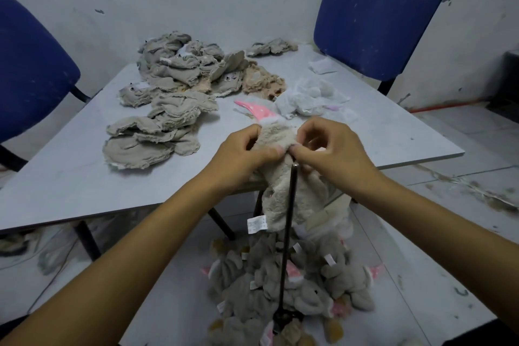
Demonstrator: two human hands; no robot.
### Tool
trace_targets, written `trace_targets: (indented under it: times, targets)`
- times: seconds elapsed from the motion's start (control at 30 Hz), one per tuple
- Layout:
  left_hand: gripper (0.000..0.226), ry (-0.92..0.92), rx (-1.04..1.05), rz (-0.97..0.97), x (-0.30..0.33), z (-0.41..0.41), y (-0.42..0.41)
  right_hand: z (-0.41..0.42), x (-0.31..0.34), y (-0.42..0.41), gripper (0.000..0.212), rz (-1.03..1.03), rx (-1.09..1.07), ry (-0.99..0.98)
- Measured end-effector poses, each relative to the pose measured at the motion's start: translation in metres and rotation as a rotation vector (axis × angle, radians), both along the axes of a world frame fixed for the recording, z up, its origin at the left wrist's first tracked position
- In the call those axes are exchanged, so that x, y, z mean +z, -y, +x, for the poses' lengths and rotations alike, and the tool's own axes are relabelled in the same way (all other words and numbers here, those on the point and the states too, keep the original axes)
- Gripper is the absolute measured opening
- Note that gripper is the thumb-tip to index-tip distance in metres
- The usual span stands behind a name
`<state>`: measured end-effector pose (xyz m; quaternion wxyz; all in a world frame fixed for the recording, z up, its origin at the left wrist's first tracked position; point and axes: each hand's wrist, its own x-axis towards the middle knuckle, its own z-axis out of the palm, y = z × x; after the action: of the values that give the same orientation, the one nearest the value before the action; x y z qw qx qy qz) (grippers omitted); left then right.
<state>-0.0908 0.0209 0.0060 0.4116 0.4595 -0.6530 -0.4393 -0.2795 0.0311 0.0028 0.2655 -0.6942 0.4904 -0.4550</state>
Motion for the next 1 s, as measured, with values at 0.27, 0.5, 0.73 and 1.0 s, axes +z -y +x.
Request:
trace_targets:
  times: [0.27, 0.5, 0.73, 1.0]
  targets:
    - [0.046, -0.385, 0.016, -0.069, -0.016, -0.008, -0.021, 0.002, 0.012, -0.037, 0.026, -0.645, 0.071, -0.019]
    - [0.039, -0.105, -0.111, 0.038, -0.032, 0.011, -0.029, -0.007, 0.000, -0.050, 0.011, -0.817, 0.191, -0.333]
    - [0.014, 0.034, -0.056, 0.011, 0.015, 0.031, -0.012, -0.004, -0.009, -0.053, 0.006, -0.806, 0.245, -0.514]
    - [0.049, 0.417, -0.434, 0.051, 0.047, 0.011, -0.020, -0.013, 0.002, -0.049, 0.008, -0.381, 0.184, 0.186]
